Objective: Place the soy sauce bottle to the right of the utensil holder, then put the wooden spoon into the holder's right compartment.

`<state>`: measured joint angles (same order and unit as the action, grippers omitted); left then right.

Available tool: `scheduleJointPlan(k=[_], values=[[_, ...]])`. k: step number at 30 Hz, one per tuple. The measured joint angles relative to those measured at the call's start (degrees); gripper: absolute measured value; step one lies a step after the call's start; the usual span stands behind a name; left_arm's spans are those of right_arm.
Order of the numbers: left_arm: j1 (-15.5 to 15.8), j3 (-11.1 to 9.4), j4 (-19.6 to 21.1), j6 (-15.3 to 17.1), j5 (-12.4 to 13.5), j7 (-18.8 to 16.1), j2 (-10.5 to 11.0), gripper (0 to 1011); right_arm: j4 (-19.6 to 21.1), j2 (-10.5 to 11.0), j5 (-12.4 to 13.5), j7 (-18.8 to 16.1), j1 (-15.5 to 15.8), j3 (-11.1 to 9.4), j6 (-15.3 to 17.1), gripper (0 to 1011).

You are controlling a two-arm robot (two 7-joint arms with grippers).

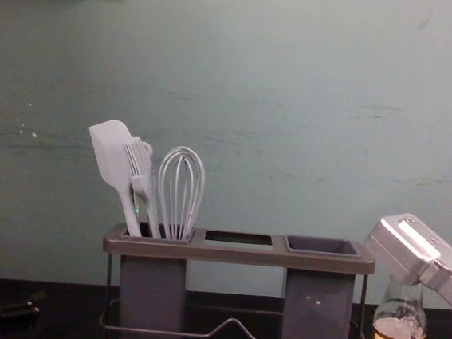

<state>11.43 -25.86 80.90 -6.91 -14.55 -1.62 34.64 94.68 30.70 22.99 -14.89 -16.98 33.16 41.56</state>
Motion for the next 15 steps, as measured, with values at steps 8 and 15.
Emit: scheduleJointPlan(k=[8, 15], values=[[0.0, 0.0, 0.0, 0.0, 0.0, 0.0, 0.0, 1005, 0.0, 0.0, 0.0, 0.1, 0.0, 0.0, 0.0, 969], [0.0, 0.0, 0.0, 0.0, 0.0, 0.0, 0.0, 1005, 0.1, 0.1, 0.1, 0.2, 0.1, 0.0, 0.0, 836]])
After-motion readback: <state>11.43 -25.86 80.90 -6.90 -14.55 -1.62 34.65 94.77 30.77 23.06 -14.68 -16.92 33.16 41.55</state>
